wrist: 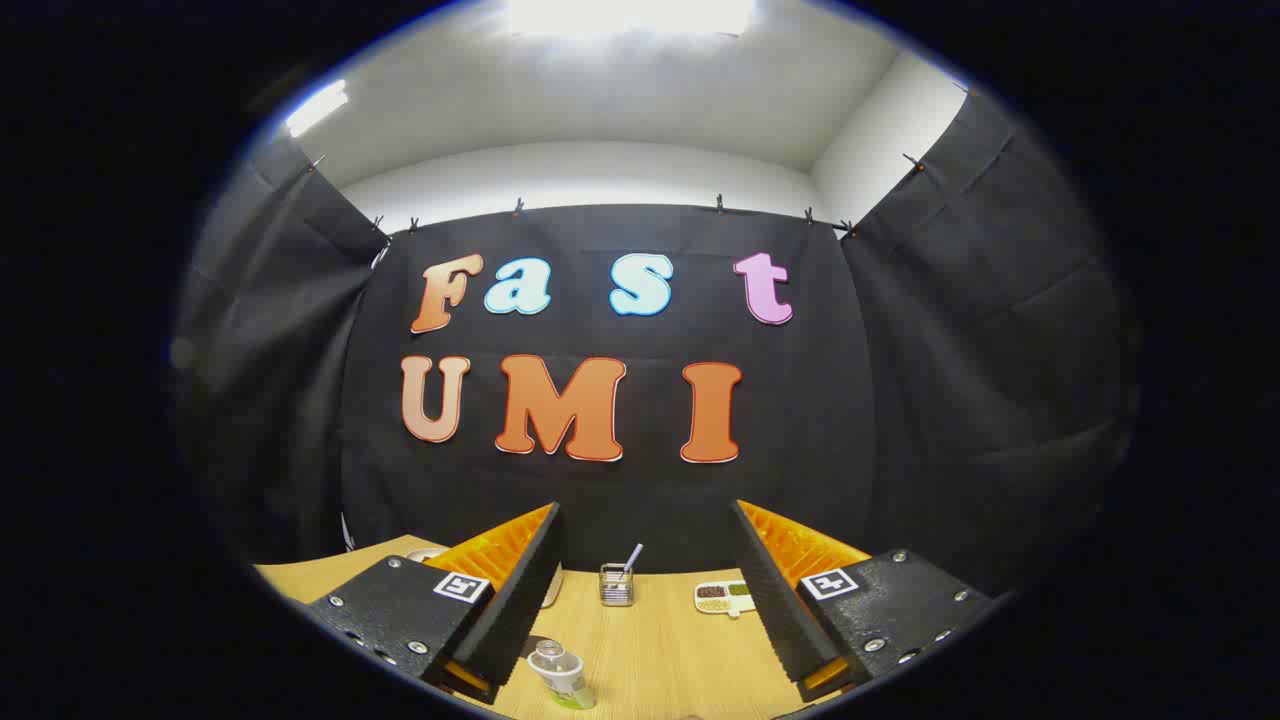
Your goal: Take the bottle from table, then pour the juice into the cup, finally place the bottle on the coaster
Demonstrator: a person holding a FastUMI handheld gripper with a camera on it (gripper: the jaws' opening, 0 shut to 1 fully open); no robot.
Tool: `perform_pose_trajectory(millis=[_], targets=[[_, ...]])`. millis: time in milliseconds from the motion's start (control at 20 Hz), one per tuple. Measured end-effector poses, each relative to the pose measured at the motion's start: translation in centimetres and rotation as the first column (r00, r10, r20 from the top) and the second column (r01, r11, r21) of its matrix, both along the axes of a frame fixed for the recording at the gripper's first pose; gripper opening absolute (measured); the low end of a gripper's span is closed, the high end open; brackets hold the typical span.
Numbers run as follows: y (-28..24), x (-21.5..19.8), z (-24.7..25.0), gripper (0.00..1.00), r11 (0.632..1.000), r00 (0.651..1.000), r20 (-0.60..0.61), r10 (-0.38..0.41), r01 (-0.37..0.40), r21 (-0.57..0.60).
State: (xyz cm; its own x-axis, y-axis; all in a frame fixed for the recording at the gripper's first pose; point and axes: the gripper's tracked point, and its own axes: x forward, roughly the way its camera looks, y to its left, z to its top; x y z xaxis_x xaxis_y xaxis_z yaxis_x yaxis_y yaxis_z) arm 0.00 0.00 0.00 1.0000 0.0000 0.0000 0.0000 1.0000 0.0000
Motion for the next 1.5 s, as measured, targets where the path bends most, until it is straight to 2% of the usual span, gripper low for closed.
perform_pose_trajectory(millis=[850,1350,1500], targets=[[1.9,0.3,-0.2,0.97,0.999,0.999,0.024,0.034,-0.034,-0.005],[3.8,0.1,-4.0,0.97,0.995,0.995,0.028,0.095,-0.095,0.021],[4.5,0.1,-6.8,0.97,0.994,0.994,-0.019,0.109,-0.109,0.029]])
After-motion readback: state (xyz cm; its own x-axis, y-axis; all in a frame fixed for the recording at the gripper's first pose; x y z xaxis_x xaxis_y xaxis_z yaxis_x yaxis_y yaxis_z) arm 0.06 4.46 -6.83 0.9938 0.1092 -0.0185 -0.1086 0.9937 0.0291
